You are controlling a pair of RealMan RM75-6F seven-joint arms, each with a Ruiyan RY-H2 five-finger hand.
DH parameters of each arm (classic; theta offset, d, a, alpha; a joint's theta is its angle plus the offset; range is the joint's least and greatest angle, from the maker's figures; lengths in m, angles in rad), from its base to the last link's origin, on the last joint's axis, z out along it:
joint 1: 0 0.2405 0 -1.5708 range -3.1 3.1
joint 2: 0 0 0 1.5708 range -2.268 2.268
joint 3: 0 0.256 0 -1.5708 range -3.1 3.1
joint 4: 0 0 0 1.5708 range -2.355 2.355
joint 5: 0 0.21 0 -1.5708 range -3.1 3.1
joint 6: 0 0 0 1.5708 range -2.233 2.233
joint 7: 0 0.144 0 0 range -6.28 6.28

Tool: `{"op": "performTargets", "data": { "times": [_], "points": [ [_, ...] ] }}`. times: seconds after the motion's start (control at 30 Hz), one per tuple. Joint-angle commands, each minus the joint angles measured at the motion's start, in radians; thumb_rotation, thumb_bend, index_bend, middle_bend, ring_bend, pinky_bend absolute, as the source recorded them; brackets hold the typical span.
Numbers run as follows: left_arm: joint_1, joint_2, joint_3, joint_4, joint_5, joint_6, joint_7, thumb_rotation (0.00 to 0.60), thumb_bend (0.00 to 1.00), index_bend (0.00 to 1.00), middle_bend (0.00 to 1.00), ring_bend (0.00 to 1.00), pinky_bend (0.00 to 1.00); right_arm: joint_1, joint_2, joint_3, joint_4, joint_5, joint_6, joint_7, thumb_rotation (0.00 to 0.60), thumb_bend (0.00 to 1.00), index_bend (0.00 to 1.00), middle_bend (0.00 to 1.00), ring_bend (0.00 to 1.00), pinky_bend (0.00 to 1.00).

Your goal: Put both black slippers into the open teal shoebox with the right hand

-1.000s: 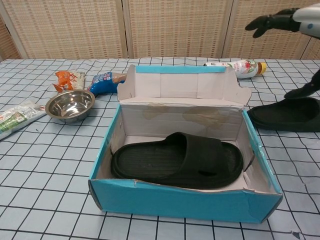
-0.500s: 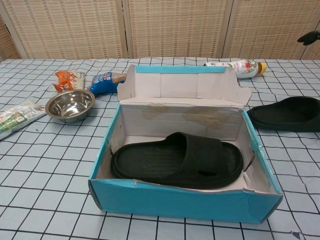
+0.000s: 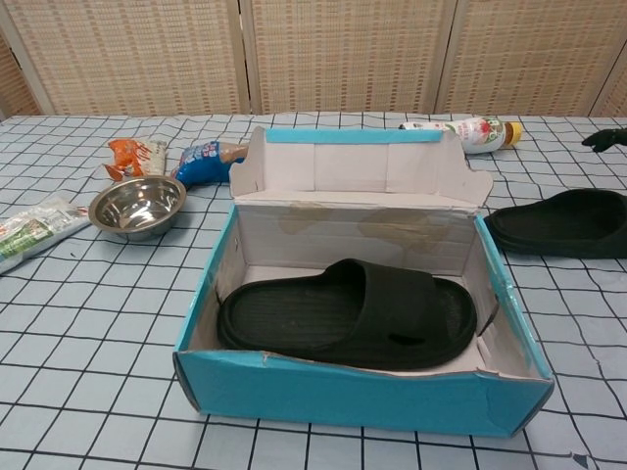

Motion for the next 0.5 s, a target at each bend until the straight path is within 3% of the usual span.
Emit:
{"op": "performTargets", "data": {
  "times": [0.03,0.27,0.5],
  "points": [
    [0.000,0.000,0.000,0.000,0.001,0.000,0.000,0.600,0.51,0.36,0.16,0.25,0.42,-0.001,-0.027,0.002,0.037,-0.006,-0.021,0.022,0.600,0.00,0.09,0.09,0.00,0.02],
    [-0.001,0.000,0.000,0.002,-0.003,-0.004,-0.001,0.600,0.51,0.36,0.16,0.25,0.42,-0.001,-0.073,0.002,0.117,-0.011,-0.072,0.043,0.600,0.00,0.11,0.10,0.00,0.02],
    [-0.003,-0.002,0.001,0.005,-0.003,-0.007,0.004,0.600,0.51,0.36,0.16,0.25,0.42,-0.002,-0.126,0.013,0.201,-0.011,-0.098,0.055,0.600,0.00,0.23,0.17,0.02,0.07]
  ]
}}
